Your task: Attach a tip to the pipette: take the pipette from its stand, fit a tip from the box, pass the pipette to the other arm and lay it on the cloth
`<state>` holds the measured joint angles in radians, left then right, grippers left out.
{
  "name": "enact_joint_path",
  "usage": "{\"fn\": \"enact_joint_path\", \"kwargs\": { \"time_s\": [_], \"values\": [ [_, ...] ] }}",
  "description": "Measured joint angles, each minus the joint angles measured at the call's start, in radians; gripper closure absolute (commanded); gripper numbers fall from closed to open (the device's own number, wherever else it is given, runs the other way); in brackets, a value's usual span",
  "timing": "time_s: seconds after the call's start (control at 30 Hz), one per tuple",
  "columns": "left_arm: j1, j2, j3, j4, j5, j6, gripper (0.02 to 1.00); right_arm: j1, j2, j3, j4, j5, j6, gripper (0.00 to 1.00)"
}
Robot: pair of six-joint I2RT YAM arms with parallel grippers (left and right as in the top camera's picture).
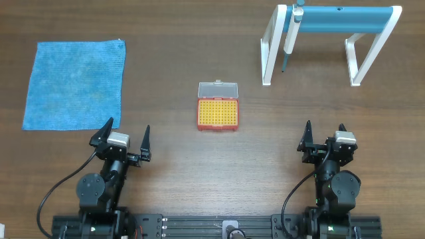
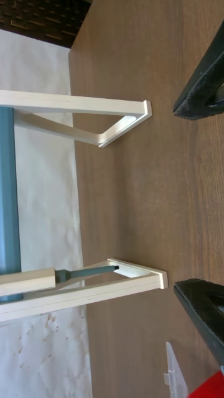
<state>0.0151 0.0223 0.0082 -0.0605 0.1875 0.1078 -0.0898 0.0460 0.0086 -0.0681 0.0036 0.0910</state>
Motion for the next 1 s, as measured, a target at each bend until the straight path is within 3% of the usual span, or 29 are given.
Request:
{"fn": "enact_joint_path", "kwargs": {
  "time_s": [0.9, 1.0],
  "values": [
    [0.0, 0.0, 0.0, 0.0, 0.0, 0.0, 0.084, 0.0, 0.005, 0.0, 0.003, -0.006, 0.0, 0.172],
    [0.0, -0.002, 0.0, 0.001, 0.0, 0.0, 0.084, 0.0, 0.251, 0.082, 0.045, -0.006, 0.016, 0.172]
  ]
}}
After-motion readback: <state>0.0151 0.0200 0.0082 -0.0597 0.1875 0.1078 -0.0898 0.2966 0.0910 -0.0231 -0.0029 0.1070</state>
